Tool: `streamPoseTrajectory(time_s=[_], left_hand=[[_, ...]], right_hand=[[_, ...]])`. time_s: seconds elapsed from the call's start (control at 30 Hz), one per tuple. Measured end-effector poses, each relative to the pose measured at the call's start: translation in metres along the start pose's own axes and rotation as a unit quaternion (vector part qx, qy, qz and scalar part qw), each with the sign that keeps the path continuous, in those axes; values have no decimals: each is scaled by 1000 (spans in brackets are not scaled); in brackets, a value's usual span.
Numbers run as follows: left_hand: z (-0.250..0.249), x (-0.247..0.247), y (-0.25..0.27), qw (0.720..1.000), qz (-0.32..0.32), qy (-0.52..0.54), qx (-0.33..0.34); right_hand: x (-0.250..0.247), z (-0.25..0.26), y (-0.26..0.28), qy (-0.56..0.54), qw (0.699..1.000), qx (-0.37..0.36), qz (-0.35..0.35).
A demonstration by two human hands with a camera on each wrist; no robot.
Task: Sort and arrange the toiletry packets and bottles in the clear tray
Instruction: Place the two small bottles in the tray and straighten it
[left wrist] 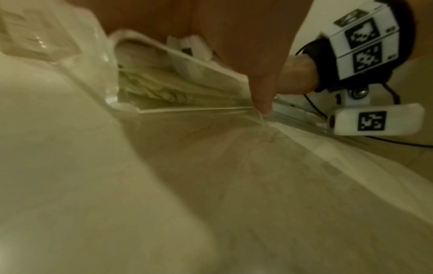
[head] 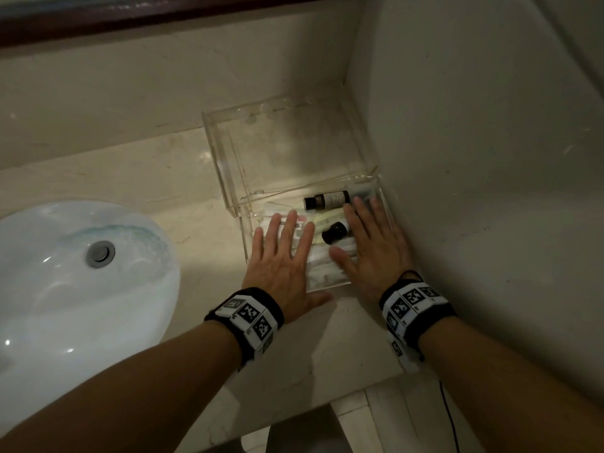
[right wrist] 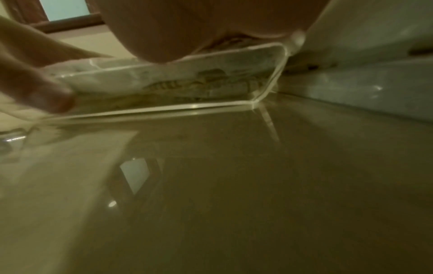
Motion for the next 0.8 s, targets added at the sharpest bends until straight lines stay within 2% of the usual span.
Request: streamPoseTrajectory(time_s=[0.37,0.63,0.8], left_hand=[[-1,-1,1,999,-27,21,-24],[-1,-4,4,999,-28,31,-35],[-1,-5,4,998,-31,31,-36]], right_hand=[[-9,-1,-5,-50,999,-8,-11],[-24,0,-4,-97,989,95,-62],[-27,-5,-4,-134,976,169,-14]])
Point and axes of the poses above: each hand's wrist, its own y-axis away from the middle knuckle, its own x-axis out of the palm, z = x × y, the point moved 5 cm from there along -y, towards the middle knuckle, and after that the axes turned 8 degrees about z, right-handed, at the moved point
